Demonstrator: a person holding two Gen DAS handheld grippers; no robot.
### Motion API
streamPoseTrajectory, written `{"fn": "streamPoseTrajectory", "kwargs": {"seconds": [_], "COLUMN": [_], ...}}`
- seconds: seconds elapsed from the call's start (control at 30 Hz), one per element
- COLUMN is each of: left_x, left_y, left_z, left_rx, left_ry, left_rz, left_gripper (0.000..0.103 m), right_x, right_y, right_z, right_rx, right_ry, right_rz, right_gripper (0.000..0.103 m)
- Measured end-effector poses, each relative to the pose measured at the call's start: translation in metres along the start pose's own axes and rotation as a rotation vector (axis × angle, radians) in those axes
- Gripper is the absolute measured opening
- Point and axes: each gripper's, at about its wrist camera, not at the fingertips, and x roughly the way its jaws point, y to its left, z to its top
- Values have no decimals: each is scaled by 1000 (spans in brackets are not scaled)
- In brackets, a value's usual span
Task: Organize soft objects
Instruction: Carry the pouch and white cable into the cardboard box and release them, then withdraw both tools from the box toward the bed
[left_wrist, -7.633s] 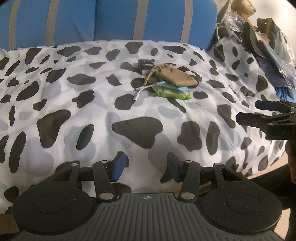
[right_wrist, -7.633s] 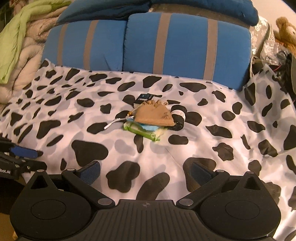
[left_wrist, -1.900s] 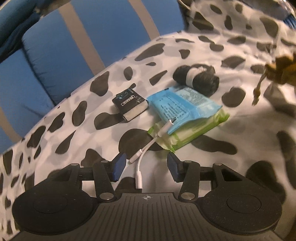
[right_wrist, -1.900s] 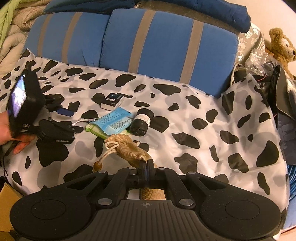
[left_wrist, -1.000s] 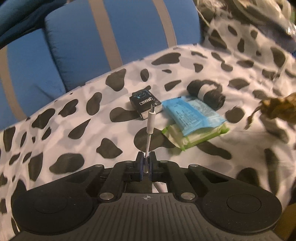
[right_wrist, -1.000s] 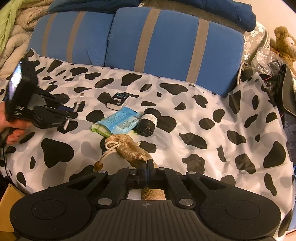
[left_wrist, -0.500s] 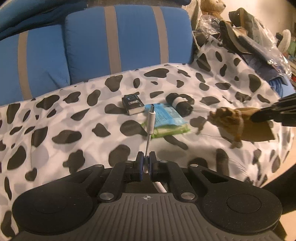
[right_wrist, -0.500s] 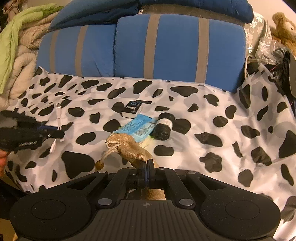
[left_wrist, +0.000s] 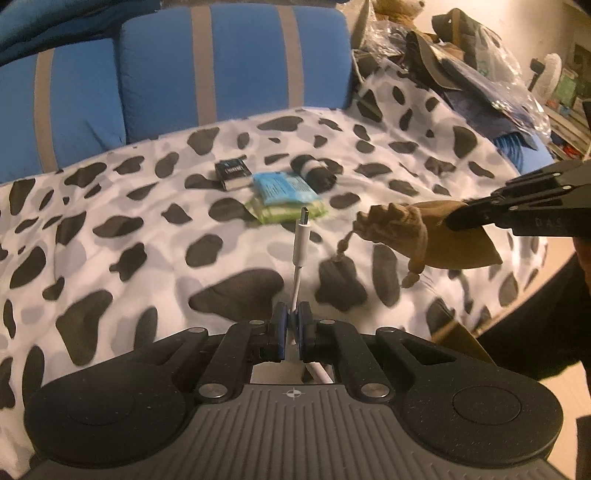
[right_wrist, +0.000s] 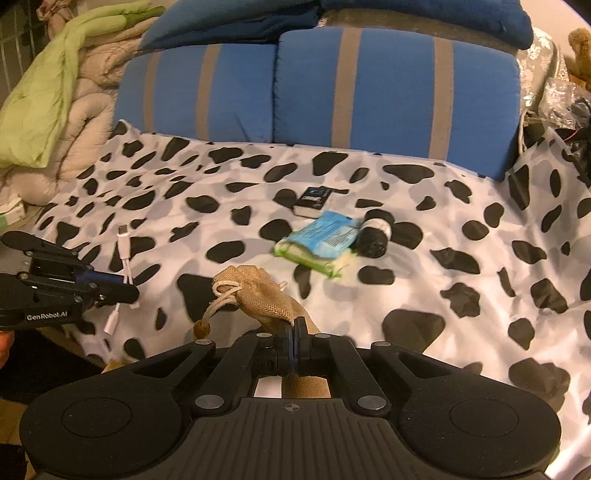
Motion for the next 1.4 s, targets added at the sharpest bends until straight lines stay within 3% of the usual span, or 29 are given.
{"fn": "streamPoseTrajectory", "kwargs": {"seconds": [0.37, 0.6, 1.07, 1.1, 1.17, 1.2, 1.23, 1.4], "left_x": [-15, -17, -2, -1, 1, 2, 3, 4], "left_y": [-16, -15, -19, -20, -22, -22, -23, -23], "left_z": [-33, -47, -59, -60, -60, -60, -60, -59], "left_rx": [-38, -96, -109, -103, -93, -91, -88, -83], "left_ry": [101, 183, 343, 348, 362, 368, 371, 373], "left_rz": [-15, -39, -69, -66, -56, -52, -46, -32], "left_gripper": [6, 6, 7, 7, 15, 29, 42, 47], "right_x": [-24, -27, -7, -6, -5, -6, -8, -7], "right_y": [33, 54, 72, 73, 73, 74, 74, 75], "right_z": [-29, -46, -68, -69, -69, -69, -68, -66], "right_rx": [-78, -149, -224, -230, -235, -239, -242, -242], "right_ry": [48, 144, 343, 350, 353, 343, 332, 335], "right_rz": [128, 235, 259, 254, 251, 246, 246, 243], "right_gripper": [3, 3, 5, 11, 40, 68, 86, 94]}}
